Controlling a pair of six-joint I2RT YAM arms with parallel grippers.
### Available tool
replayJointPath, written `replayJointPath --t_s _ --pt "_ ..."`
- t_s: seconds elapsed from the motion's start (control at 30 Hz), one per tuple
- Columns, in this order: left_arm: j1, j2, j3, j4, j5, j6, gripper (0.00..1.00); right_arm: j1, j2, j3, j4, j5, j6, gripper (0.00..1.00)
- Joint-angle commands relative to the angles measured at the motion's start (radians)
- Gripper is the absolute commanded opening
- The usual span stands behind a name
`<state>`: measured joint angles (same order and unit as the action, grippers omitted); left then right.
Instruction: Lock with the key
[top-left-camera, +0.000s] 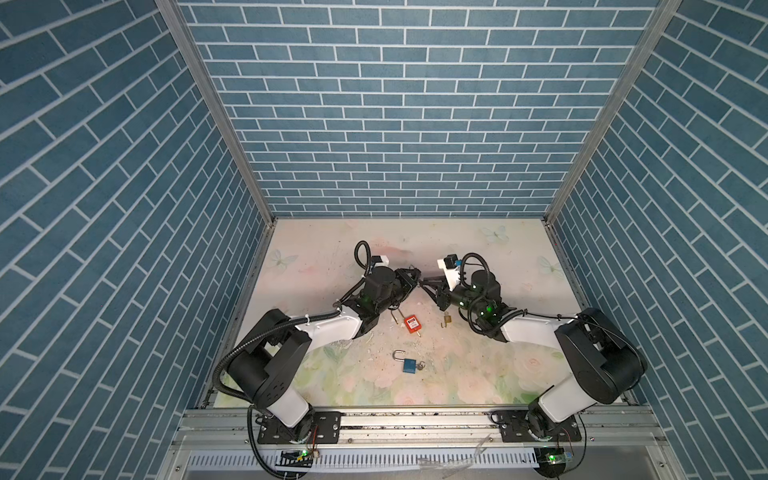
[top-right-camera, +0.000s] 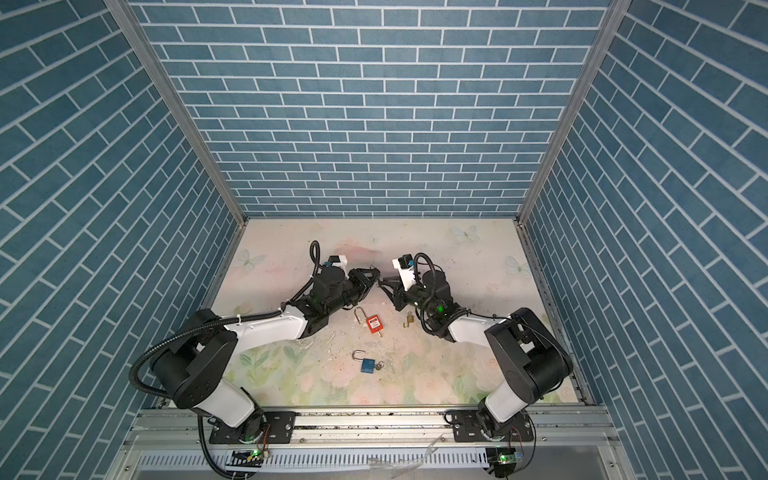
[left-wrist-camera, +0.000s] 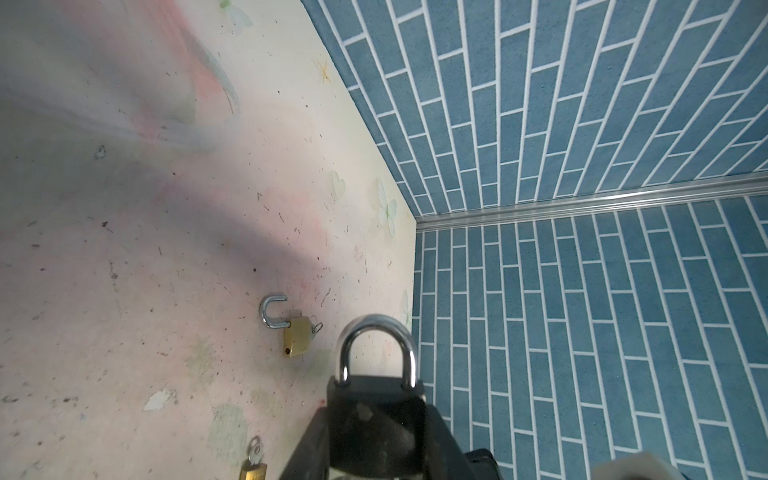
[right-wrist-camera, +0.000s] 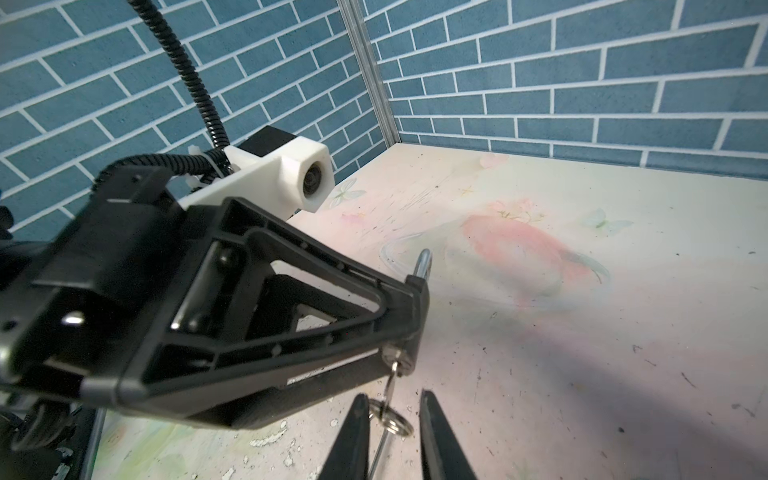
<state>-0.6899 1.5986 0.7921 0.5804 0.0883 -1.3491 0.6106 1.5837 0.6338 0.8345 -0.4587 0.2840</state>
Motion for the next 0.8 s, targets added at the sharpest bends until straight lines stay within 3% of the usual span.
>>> replayJointPath --t_s 0.0,0.27,0.77 --pt "0.007 -0.018 -0.004 0.042 -0.004 -0.007 0.00 0.006 0.016 0.034 0.033 -0.006 0.017 0.20" --pt "0.007 -0.013 -0.006 0.041 0.002 -0.009 0.00 0.006 0.021 0.046 0.032 -0.006 0.014 0.17" --pt "0.010 -0.003 -0.002 0.059 0.024 -0.027 0.00 0.007 0.041 0.055 0.026 -0.030 0.024 0.00"
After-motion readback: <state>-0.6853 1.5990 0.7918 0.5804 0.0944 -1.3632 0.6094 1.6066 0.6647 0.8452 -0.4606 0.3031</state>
